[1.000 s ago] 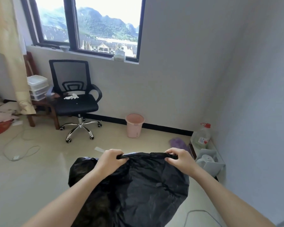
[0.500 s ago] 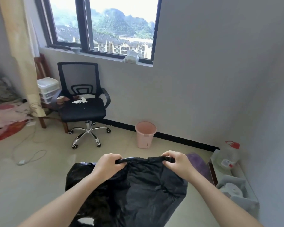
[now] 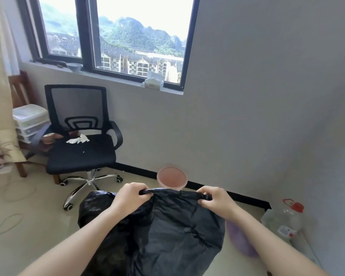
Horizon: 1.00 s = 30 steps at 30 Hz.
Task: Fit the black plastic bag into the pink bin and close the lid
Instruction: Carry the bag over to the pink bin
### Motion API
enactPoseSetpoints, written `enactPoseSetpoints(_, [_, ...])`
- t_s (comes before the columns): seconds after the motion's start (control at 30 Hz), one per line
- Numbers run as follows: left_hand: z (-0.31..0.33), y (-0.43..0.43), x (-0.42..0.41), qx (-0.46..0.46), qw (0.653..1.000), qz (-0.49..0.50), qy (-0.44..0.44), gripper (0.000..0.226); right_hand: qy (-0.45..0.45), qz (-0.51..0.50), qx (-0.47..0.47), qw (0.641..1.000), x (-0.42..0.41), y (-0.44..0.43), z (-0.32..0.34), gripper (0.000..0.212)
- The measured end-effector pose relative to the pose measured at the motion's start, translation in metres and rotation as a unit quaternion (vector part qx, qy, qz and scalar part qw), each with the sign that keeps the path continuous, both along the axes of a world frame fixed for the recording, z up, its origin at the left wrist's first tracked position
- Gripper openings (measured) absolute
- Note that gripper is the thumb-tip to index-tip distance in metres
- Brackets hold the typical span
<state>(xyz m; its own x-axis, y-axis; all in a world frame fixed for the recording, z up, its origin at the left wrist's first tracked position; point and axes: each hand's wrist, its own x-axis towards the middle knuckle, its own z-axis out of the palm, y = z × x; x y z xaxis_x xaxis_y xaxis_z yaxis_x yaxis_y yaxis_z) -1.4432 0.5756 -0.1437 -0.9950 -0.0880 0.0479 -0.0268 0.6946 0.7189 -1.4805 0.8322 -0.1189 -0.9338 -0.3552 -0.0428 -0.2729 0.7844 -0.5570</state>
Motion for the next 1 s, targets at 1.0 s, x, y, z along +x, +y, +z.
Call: enactPoseSetpoints(1.0, [-0.102, -0.041, -0.366, 0.015, 0.987, 0.062, -0.147, 0.012, -0.158, 0.031, -0.008, 0.987, -0.398, -0.049, -0.108, 0.016])
